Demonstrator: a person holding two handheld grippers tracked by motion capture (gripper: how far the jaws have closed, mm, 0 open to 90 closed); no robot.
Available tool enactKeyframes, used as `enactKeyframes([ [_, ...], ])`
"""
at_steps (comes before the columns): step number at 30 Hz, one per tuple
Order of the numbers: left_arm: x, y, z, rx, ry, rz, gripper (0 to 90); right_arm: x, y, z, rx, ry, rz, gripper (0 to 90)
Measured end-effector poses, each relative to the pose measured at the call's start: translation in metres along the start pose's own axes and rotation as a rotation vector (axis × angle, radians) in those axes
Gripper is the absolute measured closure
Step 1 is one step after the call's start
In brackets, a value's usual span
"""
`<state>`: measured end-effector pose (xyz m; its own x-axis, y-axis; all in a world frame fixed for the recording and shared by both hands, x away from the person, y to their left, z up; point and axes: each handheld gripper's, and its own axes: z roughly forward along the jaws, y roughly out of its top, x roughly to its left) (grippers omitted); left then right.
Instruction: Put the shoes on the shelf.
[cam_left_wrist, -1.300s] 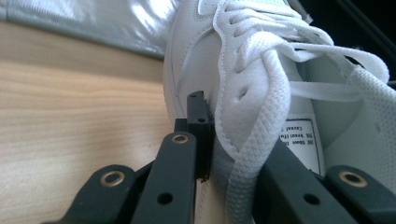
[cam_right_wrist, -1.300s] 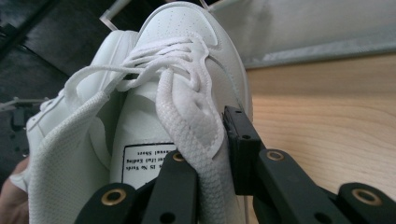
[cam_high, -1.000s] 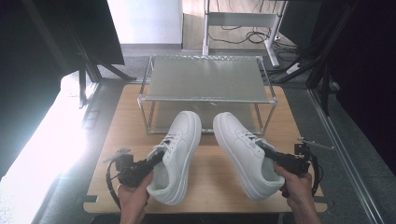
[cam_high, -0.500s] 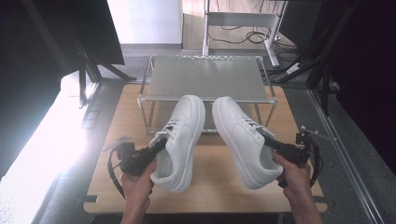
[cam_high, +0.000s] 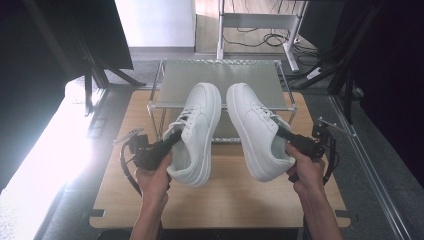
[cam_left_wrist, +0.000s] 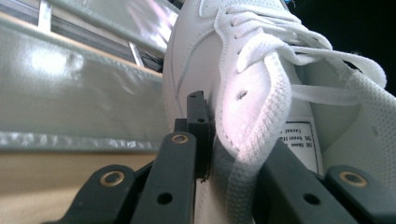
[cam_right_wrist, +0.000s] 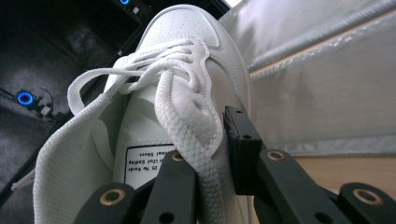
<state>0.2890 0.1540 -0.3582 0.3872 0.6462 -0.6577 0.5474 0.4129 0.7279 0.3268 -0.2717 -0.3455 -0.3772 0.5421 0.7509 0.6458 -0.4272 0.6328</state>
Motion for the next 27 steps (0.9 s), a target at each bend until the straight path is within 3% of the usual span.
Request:
enactKeyframes([
  [5,-0.002,0.013,0.012,-0.016,-0.002,-0.010,84.5,0.005,0.007,0.012,-0.012,0.008,0.026,81.9],
  [15,0.003,0.035,0.035,-0.044,0.021,-0.057,84.4,0.009,0.029,0.036,-0.049,-0.041,0.043,81.9],
  [21,0.004,0.051,0.049,-0.045,0.045,-0.065,84.4,0.012,0.040,0.048,-0.059,-0.073,0.030,81.9],
  [27,0.005,0.068,0.061,-0.055,0.071,-0.078,84.4,0.012,0.053,0.062,-0.074,-0.093,0.051,81.9],
])
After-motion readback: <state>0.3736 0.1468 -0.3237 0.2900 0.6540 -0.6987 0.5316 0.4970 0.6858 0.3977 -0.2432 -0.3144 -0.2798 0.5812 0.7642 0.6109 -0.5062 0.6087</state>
